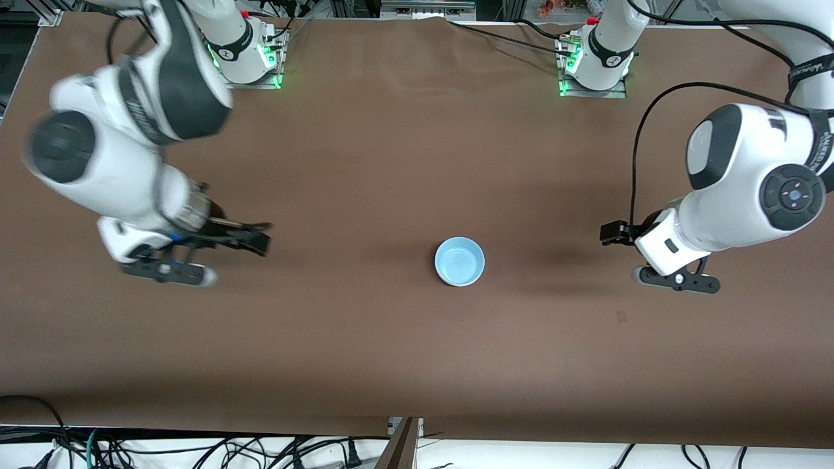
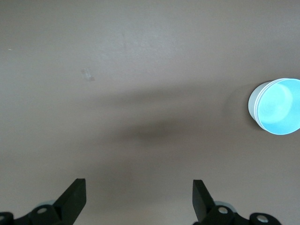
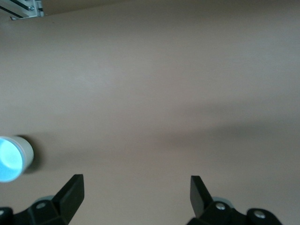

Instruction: Stack pink and blue bowls on white bowl

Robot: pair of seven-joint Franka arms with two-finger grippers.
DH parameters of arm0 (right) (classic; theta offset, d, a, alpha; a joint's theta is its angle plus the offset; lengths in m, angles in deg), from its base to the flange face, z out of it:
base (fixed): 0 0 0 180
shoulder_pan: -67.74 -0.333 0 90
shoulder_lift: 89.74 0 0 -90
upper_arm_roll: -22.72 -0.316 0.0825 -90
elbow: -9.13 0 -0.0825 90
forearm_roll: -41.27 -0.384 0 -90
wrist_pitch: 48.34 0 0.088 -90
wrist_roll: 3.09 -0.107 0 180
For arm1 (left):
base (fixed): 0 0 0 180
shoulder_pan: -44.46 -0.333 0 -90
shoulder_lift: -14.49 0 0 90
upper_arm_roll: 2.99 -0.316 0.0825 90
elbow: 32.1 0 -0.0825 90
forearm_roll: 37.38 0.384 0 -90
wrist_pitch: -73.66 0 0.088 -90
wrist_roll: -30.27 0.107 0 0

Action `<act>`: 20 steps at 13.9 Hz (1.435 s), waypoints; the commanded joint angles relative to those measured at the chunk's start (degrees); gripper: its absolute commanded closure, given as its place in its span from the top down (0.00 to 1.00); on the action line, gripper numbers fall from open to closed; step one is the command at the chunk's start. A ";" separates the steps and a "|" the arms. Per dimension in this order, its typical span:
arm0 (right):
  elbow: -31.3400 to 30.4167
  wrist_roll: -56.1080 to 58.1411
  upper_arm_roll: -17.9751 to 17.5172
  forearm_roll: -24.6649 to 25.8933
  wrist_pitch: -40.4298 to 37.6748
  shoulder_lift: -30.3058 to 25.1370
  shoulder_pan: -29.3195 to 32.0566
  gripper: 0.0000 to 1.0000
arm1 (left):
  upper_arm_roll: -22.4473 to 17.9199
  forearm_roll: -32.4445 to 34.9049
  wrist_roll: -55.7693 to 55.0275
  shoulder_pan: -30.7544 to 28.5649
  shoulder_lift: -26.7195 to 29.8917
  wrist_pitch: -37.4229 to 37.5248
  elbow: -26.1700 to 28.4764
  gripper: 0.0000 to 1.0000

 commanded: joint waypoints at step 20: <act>-15.64 19.30 3.14 -0.41 -8.49 -19.29 8.77 1.00 | -6.65 1.47 -3.50 -1.17 12.74 4.72 -1.30 1.00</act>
